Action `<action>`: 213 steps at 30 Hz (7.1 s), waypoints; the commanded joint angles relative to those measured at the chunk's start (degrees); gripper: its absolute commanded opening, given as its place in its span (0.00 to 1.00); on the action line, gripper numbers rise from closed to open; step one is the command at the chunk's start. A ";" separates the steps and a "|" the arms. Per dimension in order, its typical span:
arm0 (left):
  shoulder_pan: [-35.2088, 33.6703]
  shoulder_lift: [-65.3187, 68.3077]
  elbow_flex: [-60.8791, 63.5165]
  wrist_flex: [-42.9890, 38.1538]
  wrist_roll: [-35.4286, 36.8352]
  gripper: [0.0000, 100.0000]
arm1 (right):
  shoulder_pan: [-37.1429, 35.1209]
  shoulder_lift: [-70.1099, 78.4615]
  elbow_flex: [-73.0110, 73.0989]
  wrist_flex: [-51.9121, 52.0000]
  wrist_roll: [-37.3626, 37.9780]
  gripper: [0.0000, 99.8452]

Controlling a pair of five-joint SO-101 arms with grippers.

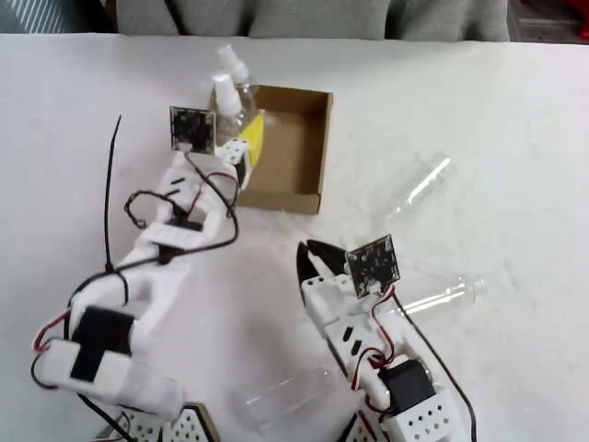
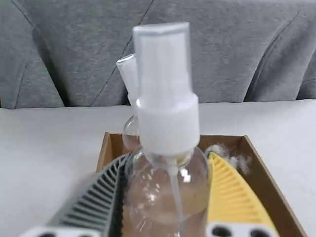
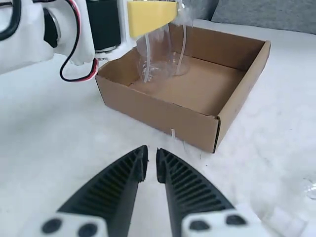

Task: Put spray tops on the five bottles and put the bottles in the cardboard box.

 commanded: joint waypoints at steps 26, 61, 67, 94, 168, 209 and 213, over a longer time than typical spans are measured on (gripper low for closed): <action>-3.74 21.14 -17.23 -11.08 -0.53 0.02 | 0.22 -0.66 0.44 0.13 0.18 0.02; -4.18 23.43 -17.58 -10.73 -0.09 0.18 | 0.22 -0.66 0.53 0.13 4.31 0.02; -4.09 23.34 -16.44 -10.73 -0.09 0.25 | 0.31 -0.66 0.53 0.13 4.48 0.02; -4.26 23.43 -14.95 -12.40 -0.62 0.25 | 0.57 -0.66 0.62 0.13 4.48 0.02; -5.05 7.52 8.26 -24.88 -5.10 0.41 | 0.75 -0.66 0.62 0.13 4.57 0.02; -0.22 -51.47 -25.14 112.62 -5.63 0.02 | 45.41 -0.66 -0.53 -4.26 4.31 0.02; 10.59 -41.19 -25.67 118.77 -15.21 0.02 | 58.95 -0.57 1.41 -6.37 4.57 0.02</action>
